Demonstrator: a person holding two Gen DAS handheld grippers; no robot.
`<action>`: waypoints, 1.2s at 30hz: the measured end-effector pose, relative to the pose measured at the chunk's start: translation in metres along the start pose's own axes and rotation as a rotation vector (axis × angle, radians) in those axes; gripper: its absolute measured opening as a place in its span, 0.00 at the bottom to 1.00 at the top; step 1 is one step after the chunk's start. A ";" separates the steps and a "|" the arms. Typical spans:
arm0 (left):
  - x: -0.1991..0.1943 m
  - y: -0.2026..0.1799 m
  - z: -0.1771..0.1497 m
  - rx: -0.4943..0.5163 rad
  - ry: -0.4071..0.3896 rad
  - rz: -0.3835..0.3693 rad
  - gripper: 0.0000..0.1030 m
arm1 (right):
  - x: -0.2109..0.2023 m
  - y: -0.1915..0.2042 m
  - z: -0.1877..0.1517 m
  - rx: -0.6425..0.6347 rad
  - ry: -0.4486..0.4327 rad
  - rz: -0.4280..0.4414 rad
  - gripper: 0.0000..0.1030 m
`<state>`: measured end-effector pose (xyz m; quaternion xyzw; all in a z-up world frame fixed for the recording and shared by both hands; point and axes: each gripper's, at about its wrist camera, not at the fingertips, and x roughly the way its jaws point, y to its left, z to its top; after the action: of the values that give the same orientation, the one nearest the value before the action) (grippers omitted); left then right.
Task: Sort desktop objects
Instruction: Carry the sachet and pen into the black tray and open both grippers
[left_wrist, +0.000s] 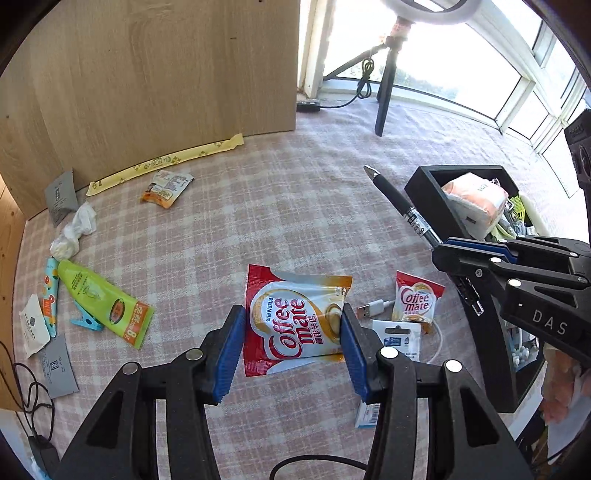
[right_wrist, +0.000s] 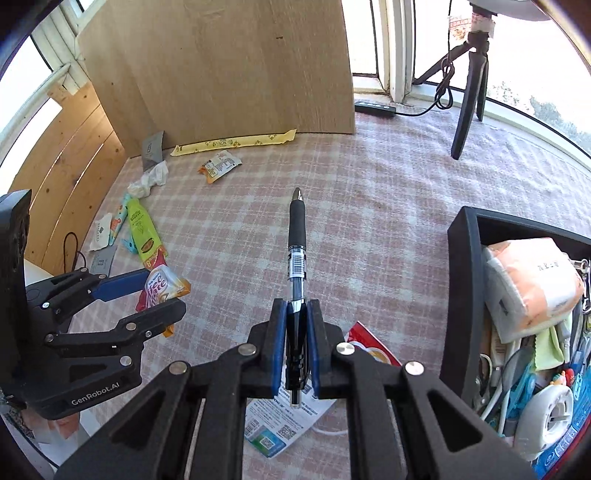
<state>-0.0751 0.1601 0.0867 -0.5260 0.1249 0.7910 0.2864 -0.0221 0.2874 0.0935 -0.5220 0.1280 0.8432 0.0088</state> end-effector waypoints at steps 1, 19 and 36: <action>0.000 -0.013 0.005 0.024 -0.004 -0.014 0.46 | -0.008 -0.011 -0.004 0.016 -0.004 -0.009 0.11; 0.001 -0.251 0.024 0.411 0.014 -0.285 0.46 | -0.136 -0.213 -0.093 0.421 -0.109 -0.278 0.11; 0.006 -0.258 0.015 0.436 0.040 -0.223 0.63 | -0.142 -0.210 -0.091 0.403 -0.107 -0.288 0.38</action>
<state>0.0626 0.3773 0.1138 -0.4778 0.2395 0.6984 0.4760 0.1537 0.4863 0.1368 -0.4774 0.2172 0.8171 0.2394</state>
